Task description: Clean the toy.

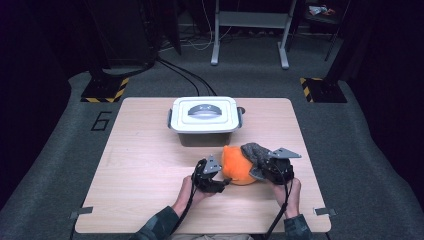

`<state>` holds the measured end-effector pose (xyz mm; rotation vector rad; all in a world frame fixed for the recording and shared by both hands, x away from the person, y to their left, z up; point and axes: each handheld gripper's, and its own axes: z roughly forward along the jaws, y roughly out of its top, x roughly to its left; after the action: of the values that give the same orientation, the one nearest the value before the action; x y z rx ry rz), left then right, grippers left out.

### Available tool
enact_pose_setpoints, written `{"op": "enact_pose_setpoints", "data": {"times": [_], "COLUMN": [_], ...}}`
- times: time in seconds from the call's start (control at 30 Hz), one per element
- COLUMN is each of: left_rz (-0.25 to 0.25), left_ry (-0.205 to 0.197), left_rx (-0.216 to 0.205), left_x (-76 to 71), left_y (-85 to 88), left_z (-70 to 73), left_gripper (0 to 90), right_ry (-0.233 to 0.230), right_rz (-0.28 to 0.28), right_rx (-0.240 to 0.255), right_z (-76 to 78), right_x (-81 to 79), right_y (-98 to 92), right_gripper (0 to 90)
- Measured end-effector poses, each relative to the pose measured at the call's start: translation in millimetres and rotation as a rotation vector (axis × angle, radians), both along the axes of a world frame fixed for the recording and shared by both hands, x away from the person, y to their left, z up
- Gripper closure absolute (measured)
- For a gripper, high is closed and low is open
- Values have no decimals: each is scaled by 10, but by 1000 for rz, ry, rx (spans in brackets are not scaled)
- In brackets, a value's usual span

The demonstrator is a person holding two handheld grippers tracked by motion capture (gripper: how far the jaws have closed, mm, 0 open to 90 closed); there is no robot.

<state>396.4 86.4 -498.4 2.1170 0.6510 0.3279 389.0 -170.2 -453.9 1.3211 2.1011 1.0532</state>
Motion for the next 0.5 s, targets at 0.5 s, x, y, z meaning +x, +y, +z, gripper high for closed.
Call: {"op": "enact_pose_setpoints", "data": {"times": [0.5], "left_rz": [1], "left_ry": [60], "left_rx": [-84], "left_x": [70], "left_y": [-22], "left_z": [57], "left_gripper": [762], "right_ry": [-42], "right_rz": [-35], "right_rx": [42], "right_z": [75], "right_x": [-91], "right_y": [-87], "right_gripper": [769]}}
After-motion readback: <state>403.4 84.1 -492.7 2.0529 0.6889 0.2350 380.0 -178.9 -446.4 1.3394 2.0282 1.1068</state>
